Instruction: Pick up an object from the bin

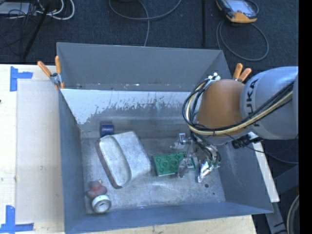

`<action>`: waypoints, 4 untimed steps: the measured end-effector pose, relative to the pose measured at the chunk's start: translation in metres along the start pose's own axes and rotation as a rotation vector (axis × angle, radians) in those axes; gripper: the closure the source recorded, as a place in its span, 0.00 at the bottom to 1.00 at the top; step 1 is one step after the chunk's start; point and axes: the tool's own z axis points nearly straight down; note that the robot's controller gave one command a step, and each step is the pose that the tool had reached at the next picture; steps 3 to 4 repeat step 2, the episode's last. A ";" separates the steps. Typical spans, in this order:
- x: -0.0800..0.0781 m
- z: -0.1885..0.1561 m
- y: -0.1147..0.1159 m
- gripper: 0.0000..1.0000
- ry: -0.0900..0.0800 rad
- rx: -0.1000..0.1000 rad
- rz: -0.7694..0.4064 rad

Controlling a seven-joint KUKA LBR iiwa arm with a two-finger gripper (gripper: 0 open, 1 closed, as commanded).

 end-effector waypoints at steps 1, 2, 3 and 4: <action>-0.002 -0.081 0.000 1.00 -0.007 0.001 0.003; -0.003 -0.091 0.000 1.00 -0.001 0.000 0.006; -0.003 -0.091 0.000 1.00 -0.001 0.000 0.006; -0.003 -0.091 0.000 1.00 -0.001 0.000 0.006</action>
Offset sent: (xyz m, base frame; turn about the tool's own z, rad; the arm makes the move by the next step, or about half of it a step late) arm -0.0001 0.0000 0.0767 0.0000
